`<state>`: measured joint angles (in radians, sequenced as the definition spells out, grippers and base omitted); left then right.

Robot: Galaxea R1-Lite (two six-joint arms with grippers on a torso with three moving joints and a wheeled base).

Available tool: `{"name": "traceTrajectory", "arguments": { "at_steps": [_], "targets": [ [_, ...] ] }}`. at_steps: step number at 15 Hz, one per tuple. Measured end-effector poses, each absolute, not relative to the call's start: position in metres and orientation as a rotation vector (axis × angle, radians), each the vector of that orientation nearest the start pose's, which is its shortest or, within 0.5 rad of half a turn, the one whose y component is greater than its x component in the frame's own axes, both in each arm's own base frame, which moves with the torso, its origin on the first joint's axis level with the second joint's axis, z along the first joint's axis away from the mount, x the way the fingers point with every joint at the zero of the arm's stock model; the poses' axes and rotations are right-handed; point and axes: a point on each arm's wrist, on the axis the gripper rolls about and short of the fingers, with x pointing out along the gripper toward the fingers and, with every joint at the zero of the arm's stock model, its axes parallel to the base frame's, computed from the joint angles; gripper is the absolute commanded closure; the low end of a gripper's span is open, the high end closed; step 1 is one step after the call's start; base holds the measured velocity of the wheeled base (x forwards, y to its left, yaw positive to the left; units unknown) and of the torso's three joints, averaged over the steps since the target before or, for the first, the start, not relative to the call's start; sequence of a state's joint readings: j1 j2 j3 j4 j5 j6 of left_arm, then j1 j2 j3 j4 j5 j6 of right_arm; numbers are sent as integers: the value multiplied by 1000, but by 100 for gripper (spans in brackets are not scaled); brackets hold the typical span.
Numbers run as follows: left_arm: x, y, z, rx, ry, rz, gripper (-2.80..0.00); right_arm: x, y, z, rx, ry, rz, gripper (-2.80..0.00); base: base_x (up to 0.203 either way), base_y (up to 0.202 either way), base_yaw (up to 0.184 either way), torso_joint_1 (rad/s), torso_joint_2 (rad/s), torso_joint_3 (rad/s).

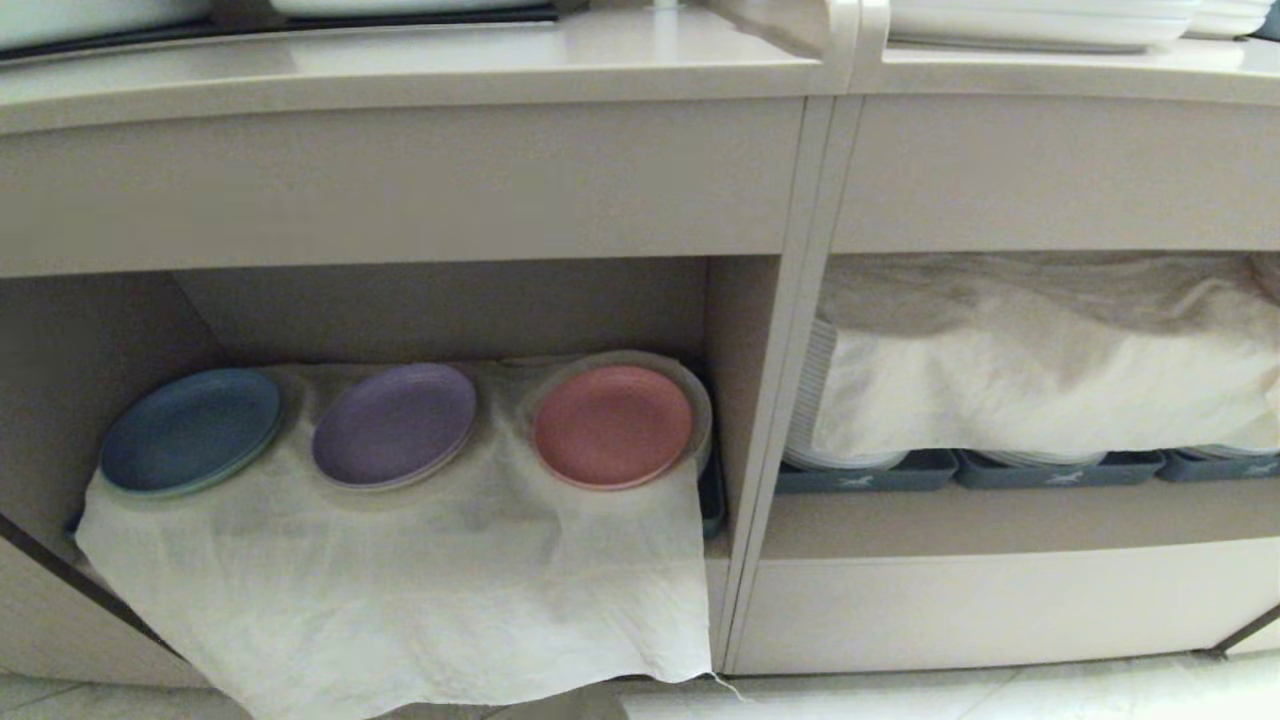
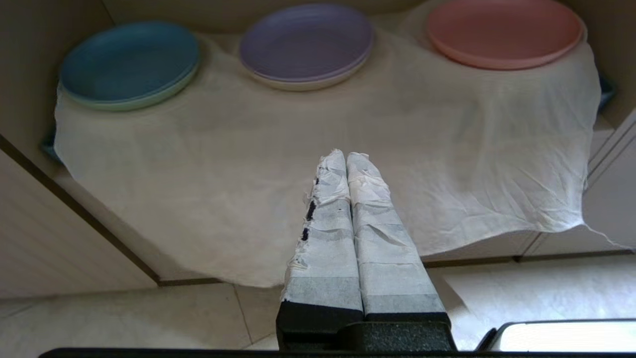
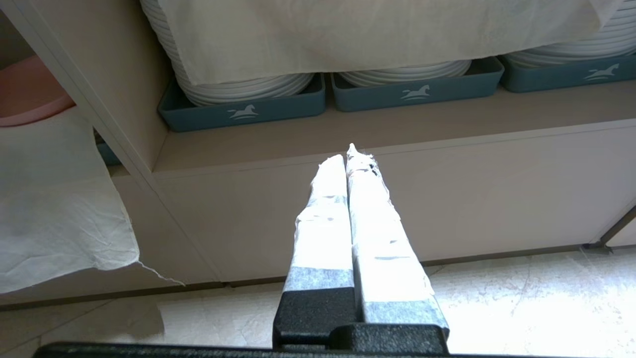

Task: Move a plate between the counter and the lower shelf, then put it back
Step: Pick up the plate in the cupboard

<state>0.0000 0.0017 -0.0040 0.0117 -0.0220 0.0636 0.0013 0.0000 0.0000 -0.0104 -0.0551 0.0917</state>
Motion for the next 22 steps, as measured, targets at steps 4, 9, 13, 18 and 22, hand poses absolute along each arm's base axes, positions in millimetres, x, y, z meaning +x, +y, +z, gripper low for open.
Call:
{"name": "traceTrajectory", "arguments": {
  "at_steps": [4,9,13,18,22],
  "targets": [
    [-23,0,74,25,14,-18,0,-23,-1,77,92,-12,-53,0,0,0,0,0,0,0],
    [-23,0,74,19,15,-18,0,-23,-1,77,92,-12,-53,0,0,0,0,0,0,0],
    [-23,0,74,15,14,-18,0,-23,-1,77,92,-13,-53,0,0,0,0,0,0,0],
    [-23,0,74,15,15,-18,0,-23,-1,77,92,-13,-53,0,0,0,0,0,0,0],
    [-23,0,74,16,15,-18,0,-23,-1,77,92,-13,-53,0,0,0,0,0,0,0]
  ]
}}
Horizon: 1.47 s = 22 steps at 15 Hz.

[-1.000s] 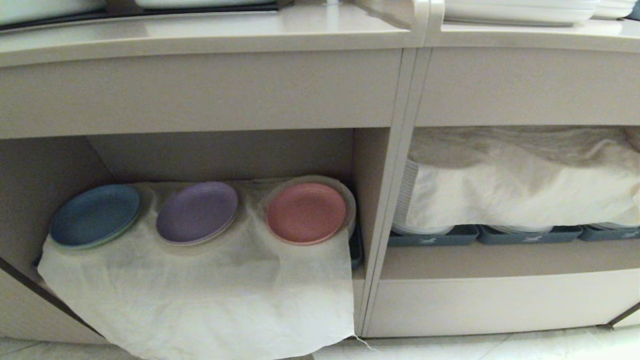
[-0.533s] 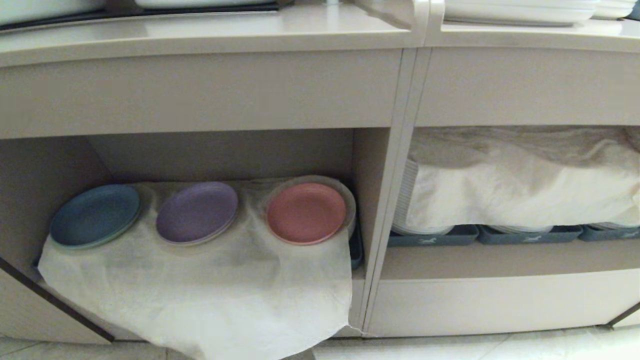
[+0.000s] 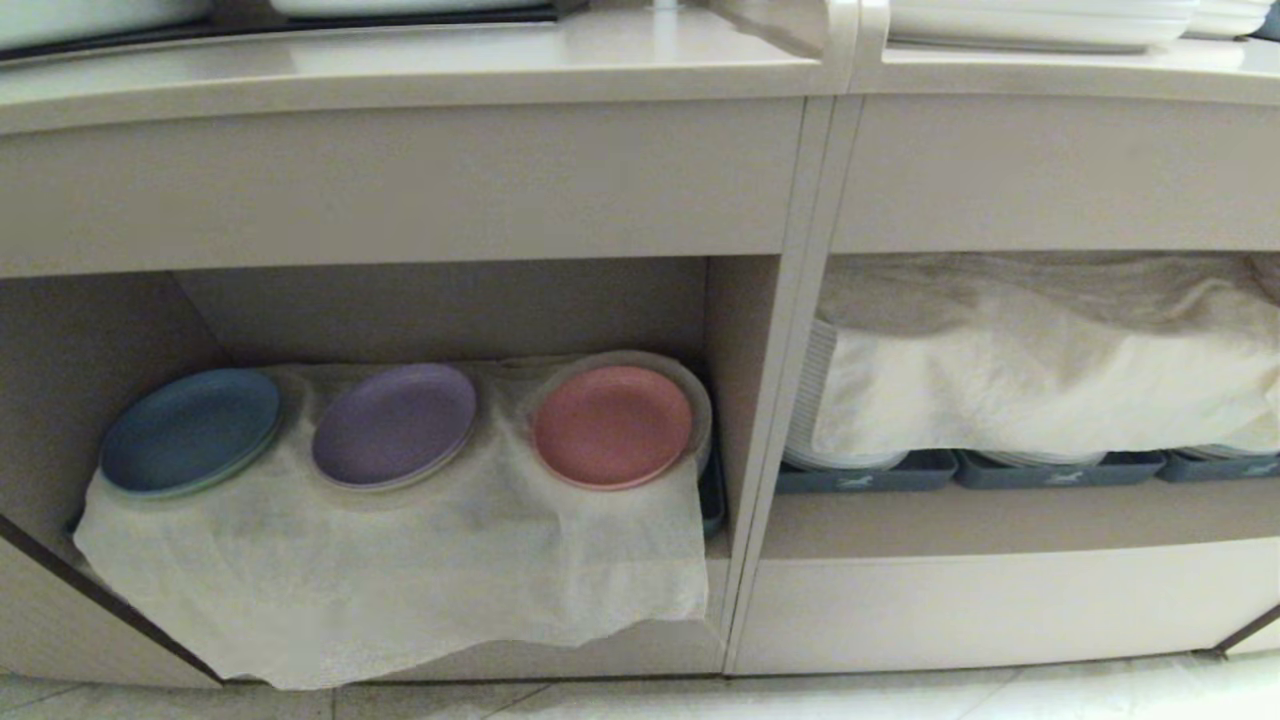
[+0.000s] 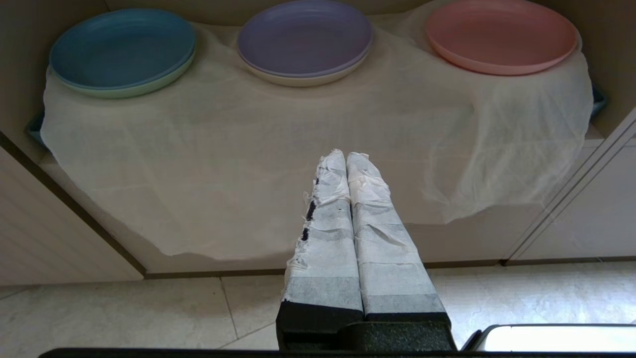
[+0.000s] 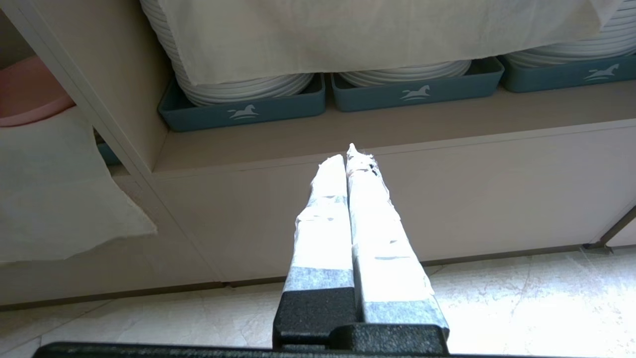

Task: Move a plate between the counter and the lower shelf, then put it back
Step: Pick up the plate in the cupboard

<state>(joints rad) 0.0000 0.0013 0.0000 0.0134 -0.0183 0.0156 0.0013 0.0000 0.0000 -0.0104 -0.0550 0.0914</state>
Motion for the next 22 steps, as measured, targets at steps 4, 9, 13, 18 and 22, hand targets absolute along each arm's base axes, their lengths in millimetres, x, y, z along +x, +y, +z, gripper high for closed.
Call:
{"name": "traceTrajectory", "arguments": {
  "at_steps": [4,9,13,18,22],
  "targets": [
    [-23,0,74,16,15,-18,0,-23,-1,77,92,-13,-53,0,0,0,0,0,0,0],
    [-23,0,74,15,15,-16,0,-23,-1,77,92,-13,-53,0,0,0,0,0,0,0],
    [-23,0,74,13,15,-15,0,-23,-1,77,92,-13,-53,0,0,0,0,0,0,0],
    [-23,0,74,13,14,-15,0,-23,-1,77,92,-13,-53,0,0,0,0,0,0,0],
    [-23,0,74,13,14,-16,0,-23,-1,77,92,-13,-53,0,0,0,0,0,0,0]
  ]
}}
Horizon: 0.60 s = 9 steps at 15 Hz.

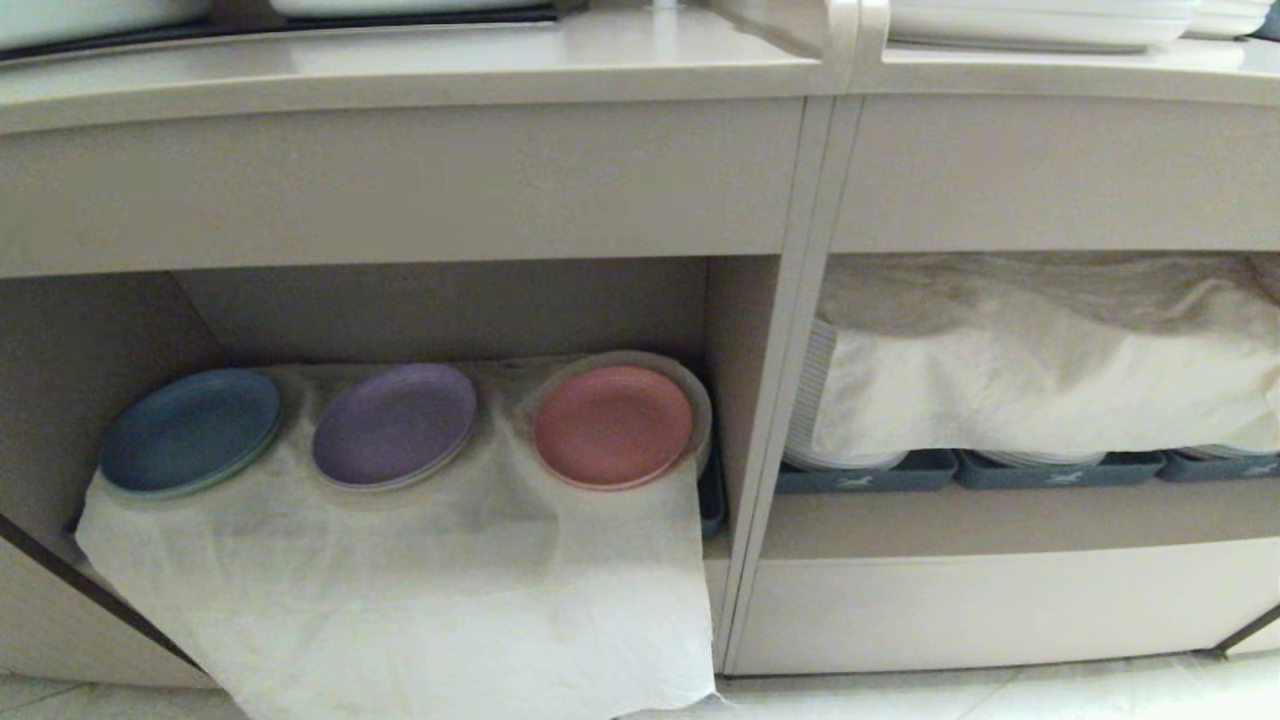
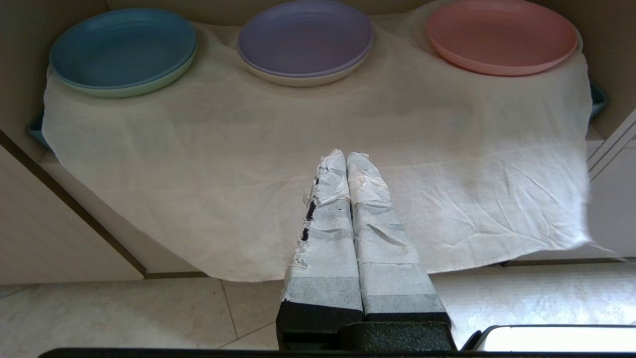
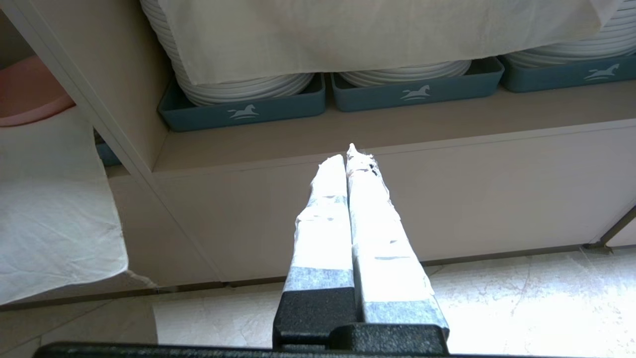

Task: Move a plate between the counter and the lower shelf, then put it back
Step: Pick up the plate in the cupboard

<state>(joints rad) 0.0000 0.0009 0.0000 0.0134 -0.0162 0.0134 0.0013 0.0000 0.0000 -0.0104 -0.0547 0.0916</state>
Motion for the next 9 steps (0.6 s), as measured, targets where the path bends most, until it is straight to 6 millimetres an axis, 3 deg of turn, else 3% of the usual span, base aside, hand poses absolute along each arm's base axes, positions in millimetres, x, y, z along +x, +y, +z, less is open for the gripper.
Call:
{"name": "traceTrajectory", "arguments": {
  "at_steps": [5,9],
  "targets": [
    [-23,0,74,24,13,-22,0,-23,-1,77,92,-12,-53,0,0,0,0,0,0,0],
    [-23,-1,77,130,-15,-50,0,-23,-1,77,92,-12,-53,0,0,0,0,0,0,0]
  ]
}}
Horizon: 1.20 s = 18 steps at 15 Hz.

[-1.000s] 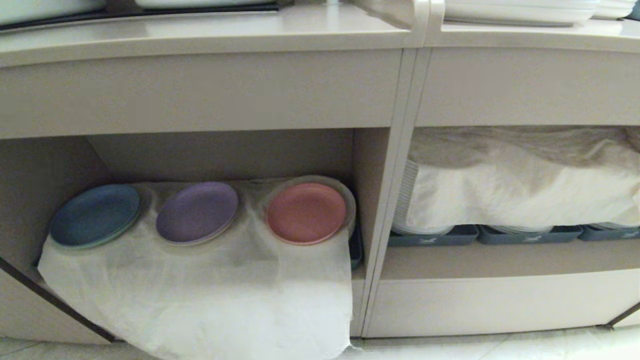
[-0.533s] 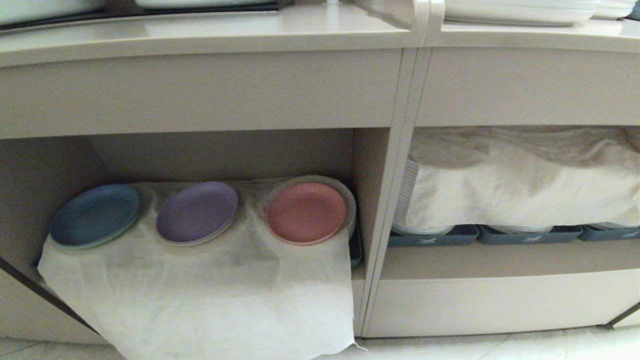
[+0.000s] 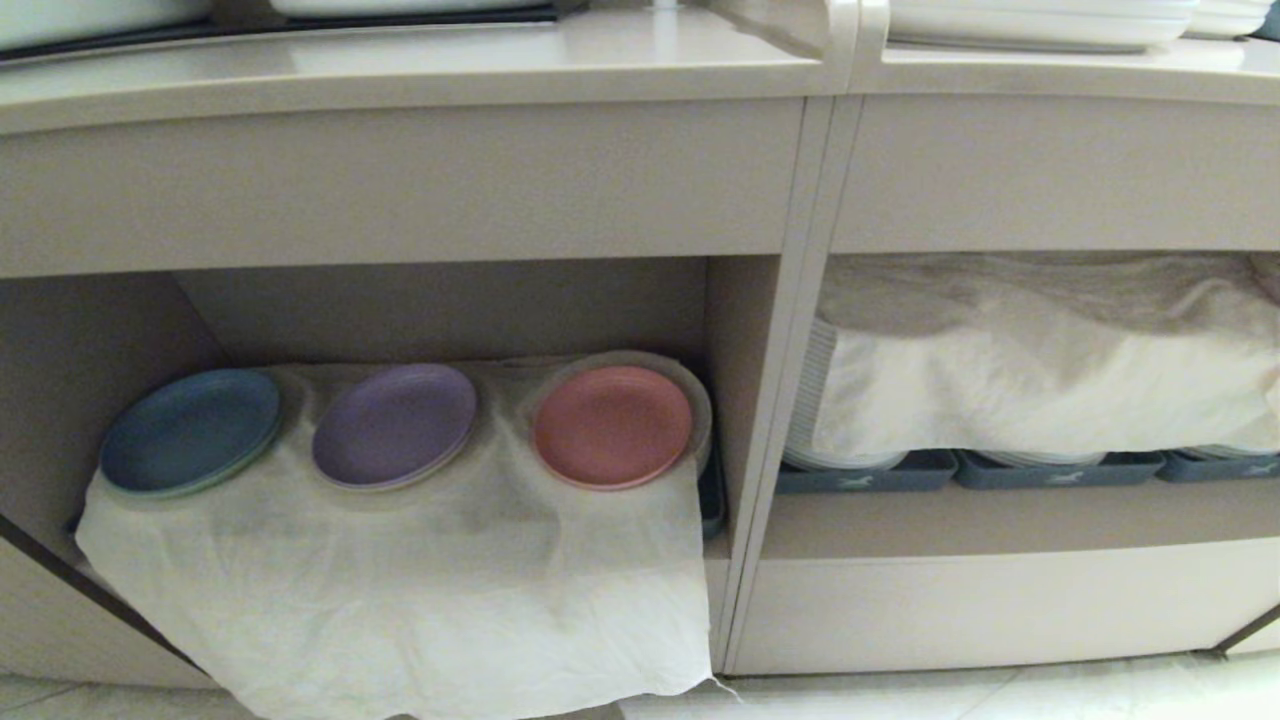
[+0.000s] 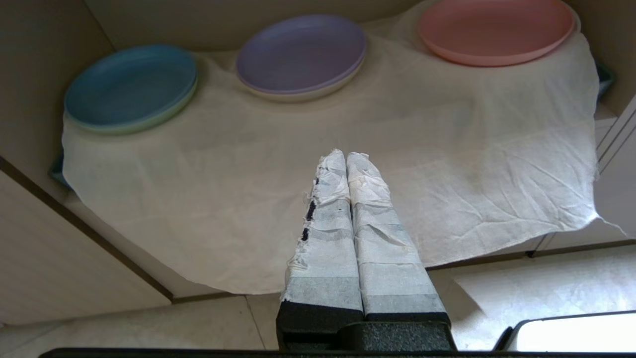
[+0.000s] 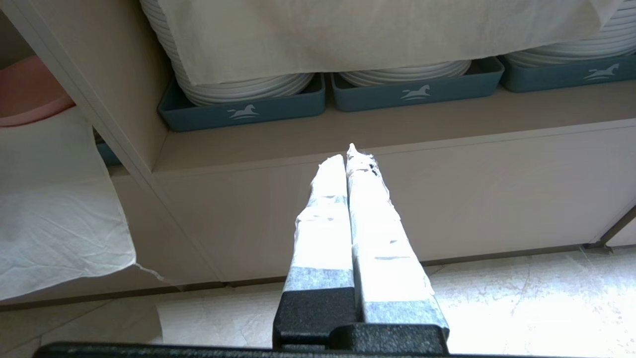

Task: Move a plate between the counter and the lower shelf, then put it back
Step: Pick up the plate in the cupboard

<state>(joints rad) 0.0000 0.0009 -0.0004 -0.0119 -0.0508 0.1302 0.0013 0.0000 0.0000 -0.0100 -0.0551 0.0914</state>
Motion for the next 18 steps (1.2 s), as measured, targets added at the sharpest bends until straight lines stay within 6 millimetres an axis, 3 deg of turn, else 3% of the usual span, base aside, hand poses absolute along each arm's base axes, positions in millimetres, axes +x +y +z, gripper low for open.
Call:
{"name": "traceTrajectory", "arguments": {
  "at_steps": [9,13,18],
  "targets": [
    [-30,-5,116,138,31,-228,0,-23,-1,77,92,-13,-54,0,0,0,0,0,0,0],
    [-13,-6,142,133,126,-281,0,-23,-1,77,92,-13,-53,0,0,0,0,0,0,0],
    [26,-7,174,144,272,-343,0,-23,-1,77,91,-13,-53,0,0,0,0,0,0,0]
  ]
}}
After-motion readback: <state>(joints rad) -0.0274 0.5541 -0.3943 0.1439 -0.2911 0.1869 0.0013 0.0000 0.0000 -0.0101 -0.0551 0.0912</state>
